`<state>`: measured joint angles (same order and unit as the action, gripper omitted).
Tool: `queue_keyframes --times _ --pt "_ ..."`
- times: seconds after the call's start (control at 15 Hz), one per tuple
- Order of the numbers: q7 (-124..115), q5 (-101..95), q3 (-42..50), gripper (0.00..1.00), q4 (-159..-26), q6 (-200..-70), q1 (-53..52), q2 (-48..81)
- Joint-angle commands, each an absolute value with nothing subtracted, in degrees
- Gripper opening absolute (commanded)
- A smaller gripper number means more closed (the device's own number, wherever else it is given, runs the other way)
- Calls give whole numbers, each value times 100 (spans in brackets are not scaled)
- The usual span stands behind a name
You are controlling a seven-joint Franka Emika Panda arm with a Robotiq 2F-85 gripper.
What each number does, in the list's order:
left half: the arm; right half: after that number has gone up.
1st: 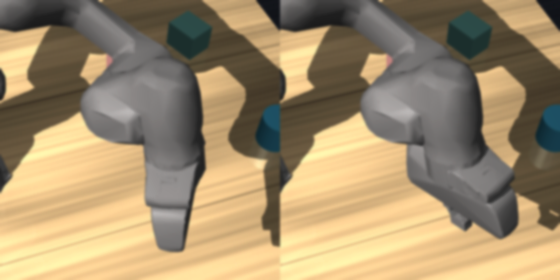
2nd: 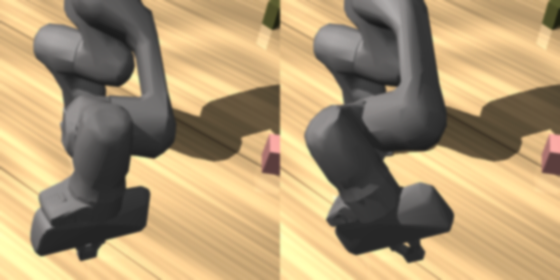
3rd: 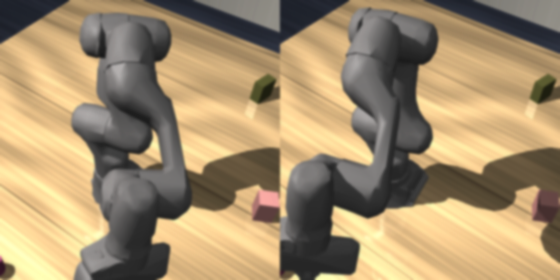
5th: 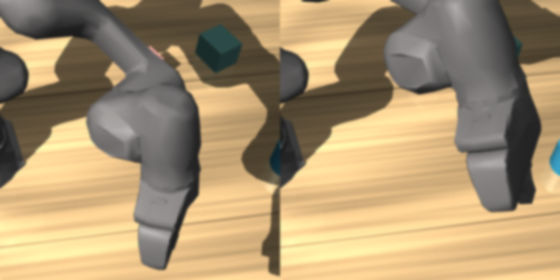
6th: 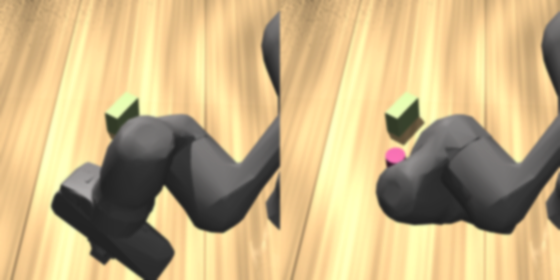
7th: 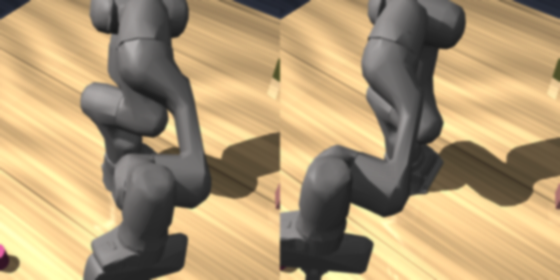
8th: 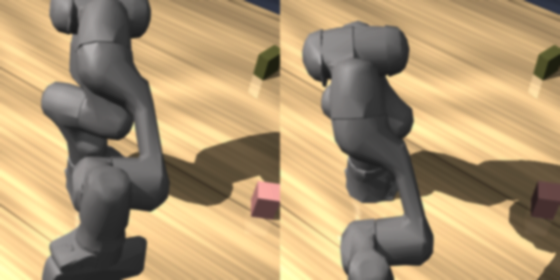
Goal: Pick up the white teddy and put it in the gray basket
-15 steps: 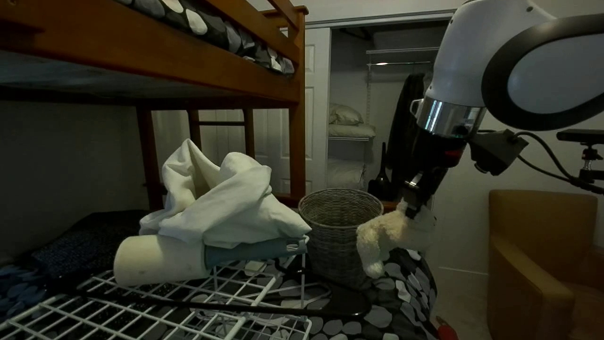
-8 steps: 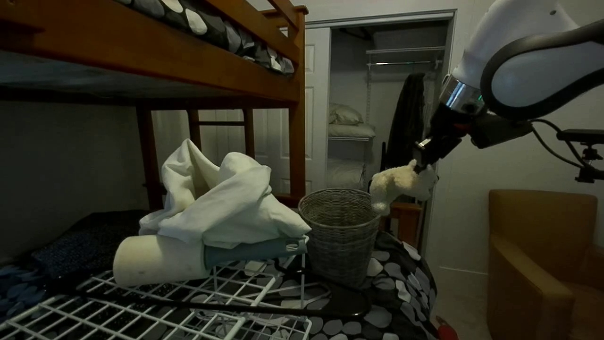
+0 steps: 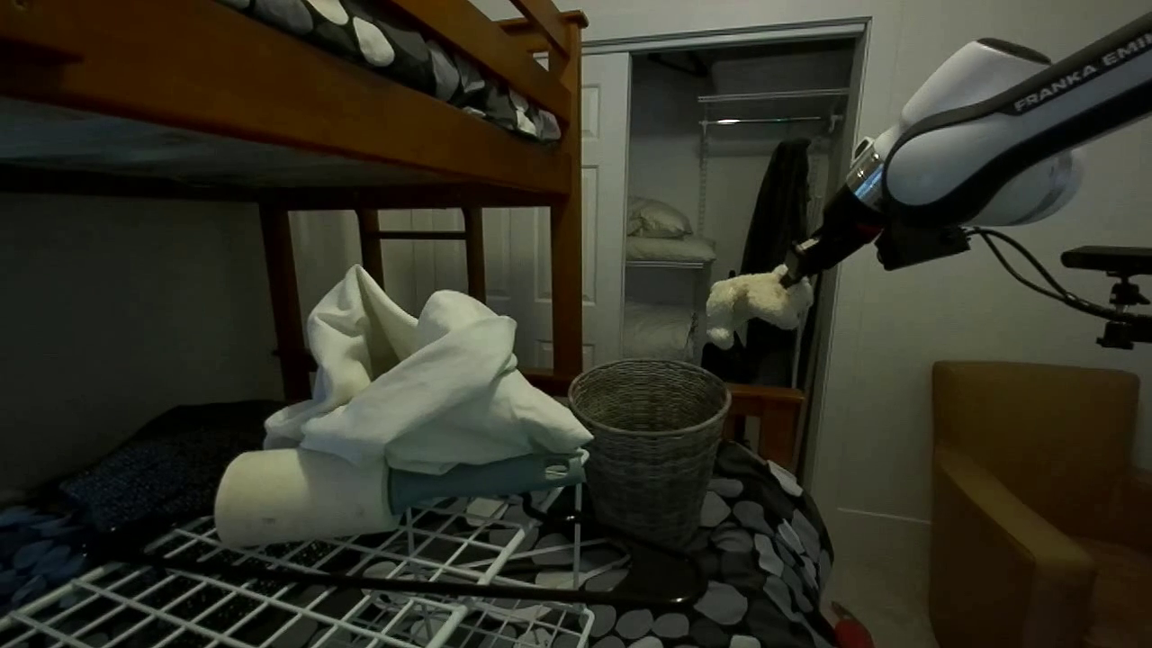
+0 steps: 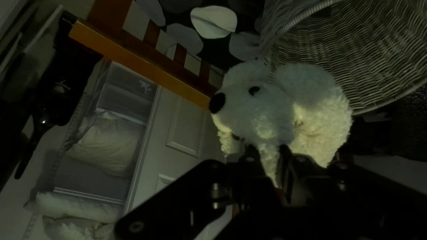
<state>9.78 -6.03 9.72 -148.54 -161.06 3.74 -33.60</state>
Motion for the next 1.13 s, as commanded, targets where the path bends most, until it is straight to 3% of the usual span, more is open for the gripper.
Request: queue_keyframes --times 0.0,0.33,0.4,0.6,0.87,0.93,1.07 --pt "1819 282 1756 4 -14135 -16203 -750 -2472" --pt "2782 1558 2456 4 -13565 -15949 -1898 -1828" --pt "2866 1743 2565 39 -13488 -15916 -2031 -1762" --pt "3072 2163 2793 54 -13361 -15849 -2276 -1621" --pt "2870 2036 2689 85 -13400 -16021 -2178 -1584" --pt "2870 2036 2689 67 -13389 -16022 -2177 -1574" --pt "2870 2035 2681 83 -13388 -16023 -2177 -1573"
